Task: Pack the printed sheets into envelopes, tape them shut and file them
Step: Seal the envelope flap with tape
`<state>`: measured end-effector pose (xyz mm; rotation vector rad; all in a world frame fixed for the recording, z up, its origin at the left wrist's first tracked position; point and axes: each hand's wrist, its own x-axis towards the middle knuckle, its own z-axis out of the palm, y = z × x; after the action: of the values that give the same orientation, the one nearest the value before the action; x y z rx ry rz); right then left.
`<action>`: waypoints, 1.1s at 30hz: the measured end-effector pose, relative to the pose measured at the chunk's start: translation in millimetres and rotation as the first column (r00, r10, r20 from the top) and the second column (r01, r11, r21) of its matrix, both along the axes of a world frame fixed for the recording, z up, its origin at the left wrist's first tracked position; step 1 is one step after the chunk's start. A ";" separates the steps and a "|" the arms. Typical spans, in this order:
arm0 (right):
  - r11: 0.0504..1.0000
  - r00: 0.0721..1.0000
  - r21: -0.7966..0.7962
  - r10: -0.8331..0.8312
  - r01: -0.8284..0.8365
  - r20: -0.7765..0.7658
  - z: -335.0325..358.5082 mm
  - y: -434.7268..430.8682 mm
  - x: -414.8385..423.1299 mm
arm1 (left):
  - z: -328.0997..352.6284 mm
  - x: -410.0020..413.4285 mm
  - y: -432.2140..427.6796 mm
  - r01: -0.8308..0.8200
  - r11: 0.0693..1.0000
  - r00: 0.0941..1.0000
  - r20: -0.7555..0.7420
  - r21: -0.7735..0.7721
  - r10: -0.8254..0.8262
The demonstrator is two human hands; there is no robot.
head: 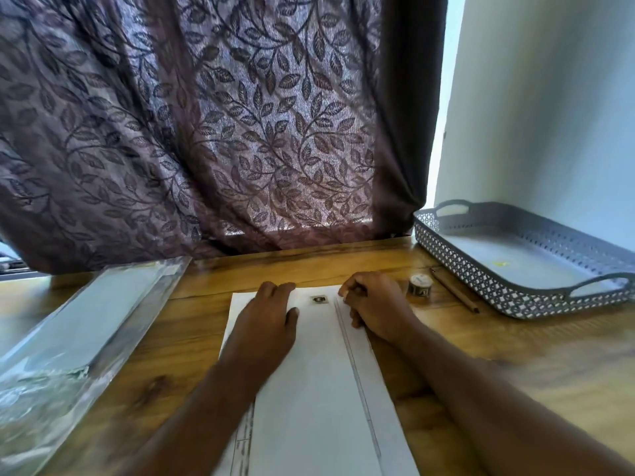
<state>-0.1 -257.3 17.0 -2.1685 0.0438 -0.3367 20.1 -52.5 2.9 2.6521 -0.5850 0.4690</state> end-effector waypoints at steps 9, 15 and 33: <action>0.875 0.976 -0.472 0.184 -0.110 0.115 -8.7 13.0 -45.1 | 8.6 -9.7 22.7 -0.269 0.962 0.960 -0.063 0.038 0.271; 0.754 0.990 -0.647 0.142 -0.113 -0.008 -9.4 32.0 -30.6 | 4.4 -10.6 21.8 -0.256 0.955 0.958 -0.090 0.151 0.271; 0.752 0.992 -0.649 0.061 -0.116 -0.106 7.9 46.1 -14.1 | -6.3 -10.3 8.6 -0.084 0.957 0.995 -0.020 0.279 0.093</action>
<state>-14.2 -211.2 24.8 -2.8775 -0.1595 -0.2271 9.8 -43.9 -3.4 2.9576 -0.5596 0.3928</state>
